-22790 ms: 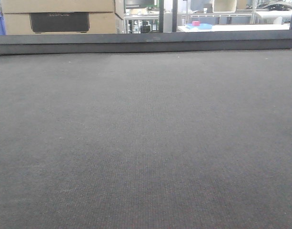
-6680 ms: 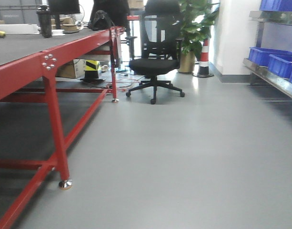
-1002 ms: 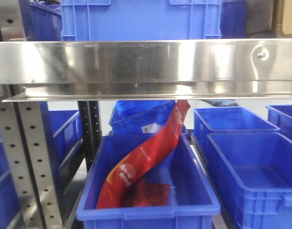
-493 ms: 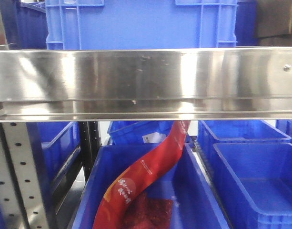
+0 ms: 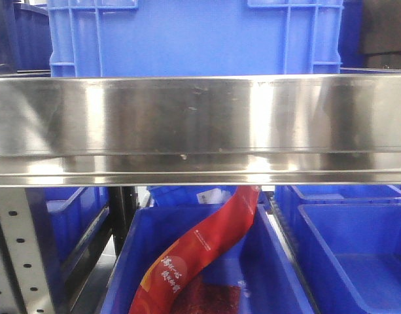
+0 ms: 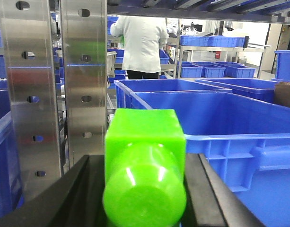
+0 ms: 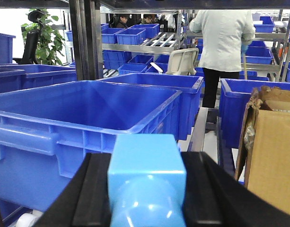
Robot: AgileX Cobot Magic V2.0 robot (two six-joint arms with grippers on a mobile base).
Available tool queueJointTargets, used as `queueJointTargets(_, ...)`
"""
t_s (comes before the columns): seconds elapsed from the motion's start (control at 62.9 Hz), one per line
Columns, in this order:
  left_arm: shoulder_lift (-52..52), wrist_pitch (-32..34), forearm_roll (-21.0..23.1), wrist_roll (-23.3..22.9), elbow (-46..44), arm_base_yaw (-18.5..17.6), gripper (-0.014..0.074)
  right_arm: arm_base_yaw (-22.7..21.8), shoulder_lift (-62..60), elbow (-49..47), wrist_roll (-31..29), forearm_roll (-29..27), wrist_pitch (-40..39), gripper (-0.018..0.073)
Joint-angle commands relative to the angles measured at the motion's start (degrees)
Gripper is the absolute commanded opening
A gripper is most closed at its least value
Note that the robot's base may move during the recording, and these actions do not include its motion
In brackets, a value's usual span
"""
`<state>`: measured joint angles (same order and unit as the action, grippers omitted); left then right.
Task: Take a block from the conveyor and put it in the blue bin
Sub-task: 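Extend both held blocks over the blue bin on the shelf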
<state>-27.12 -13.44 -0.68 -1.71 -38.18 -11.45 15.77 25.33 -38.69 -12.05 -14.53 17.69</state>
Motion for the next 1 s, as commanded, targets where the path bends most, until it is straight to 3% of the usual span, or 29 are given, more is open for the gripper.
queueJointTargets(0.0, -0.01, 1.20, -0.13, -0.45, -0.37, -0.25, -0.0111, 0.21, 0.14, 0.08, -0.14, 0.31, -1.44, -0.0167)
queueJointTargets(0.7, -0.01, 1.20, -0.13, -0.45, -0.37, -0.25, -0.0111, 0.21, 0.14, 0.08, -0.14, 0.31, -1.44, -0.0167)
queueJointTargets(0.986, -0.01, 1.20, -0.13, -0.45, -0.37, -0.25, -0.0111, 0.21, 0.09, 0.08, -0.14, 0.31, -5.79, -0.0167)
